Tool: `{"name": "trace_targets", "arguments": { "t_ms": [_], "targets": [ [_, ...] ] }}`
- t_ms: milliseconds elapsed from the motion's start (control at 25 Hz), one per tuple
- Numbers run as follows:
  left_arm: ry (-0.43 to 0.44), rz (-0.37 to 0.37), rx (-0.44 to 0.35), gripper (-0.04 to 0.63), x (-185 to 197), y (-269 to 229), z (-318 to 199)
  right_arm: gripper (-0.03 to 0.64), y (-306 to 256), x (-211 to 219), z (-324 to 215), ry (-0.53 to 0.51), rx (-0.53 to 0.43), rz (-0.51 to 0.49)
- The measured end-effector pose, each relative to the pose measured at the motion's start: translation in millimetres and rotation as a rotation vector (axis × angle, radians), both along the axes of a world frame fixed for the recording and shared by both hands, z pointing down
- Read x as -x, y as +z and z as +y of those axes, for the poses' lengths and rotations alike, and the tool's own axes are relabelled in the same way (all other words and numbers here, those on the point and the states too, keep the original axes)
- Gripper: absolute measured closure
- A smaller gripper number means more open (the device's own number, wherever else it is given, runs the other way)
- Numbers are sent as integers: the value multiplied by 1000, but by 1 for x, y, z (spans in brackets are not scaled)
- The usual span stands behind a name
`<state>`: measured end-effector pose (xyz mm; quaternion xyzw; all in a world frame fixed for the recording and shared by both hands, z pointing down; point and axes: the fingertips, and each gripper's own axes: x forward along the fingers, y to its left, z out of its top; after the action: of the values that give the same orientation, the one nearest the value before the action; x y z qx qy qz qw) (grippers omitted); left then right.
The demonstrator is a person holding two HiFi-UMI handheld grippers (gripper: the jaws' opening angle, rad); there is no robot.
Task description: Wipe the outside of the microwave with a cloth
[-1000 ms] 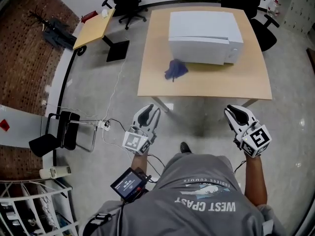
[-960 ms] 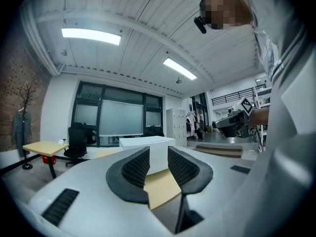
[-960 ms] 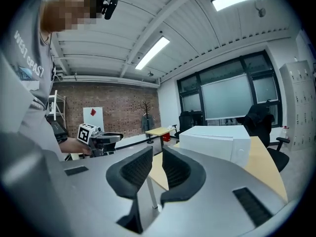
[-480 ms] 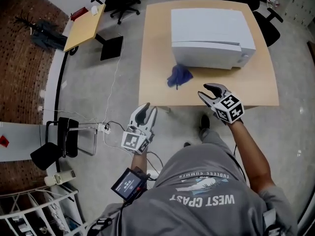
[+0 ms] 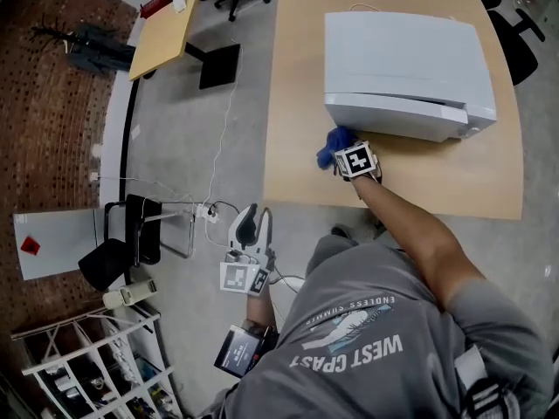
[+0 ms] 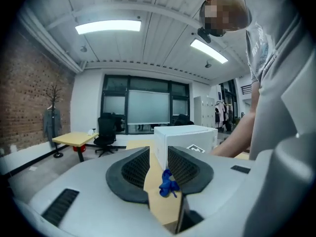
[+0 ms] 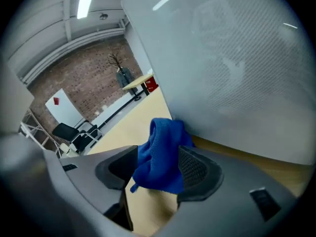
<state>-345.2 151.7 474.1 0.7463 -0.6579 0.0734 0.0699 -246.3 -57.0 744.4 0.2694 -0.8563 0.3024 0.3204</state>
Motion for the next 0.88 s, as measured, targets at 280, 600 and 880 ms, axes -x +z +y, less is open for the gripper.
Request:
{"name": "trace_targets", "arguments": {
  "t_ms": [280,600,880],
  "targets": [
    [-33,26,40,466,64,20,-10,551,41,29,-4,62,141,-28],
    [129,26,5,466,95,16,-67,555,-89,24,-30,381,105,-556],
    [244,18,-1,466,66,18,-98,554,-128,-151,-54,675,-22,-625]
  ]
}}
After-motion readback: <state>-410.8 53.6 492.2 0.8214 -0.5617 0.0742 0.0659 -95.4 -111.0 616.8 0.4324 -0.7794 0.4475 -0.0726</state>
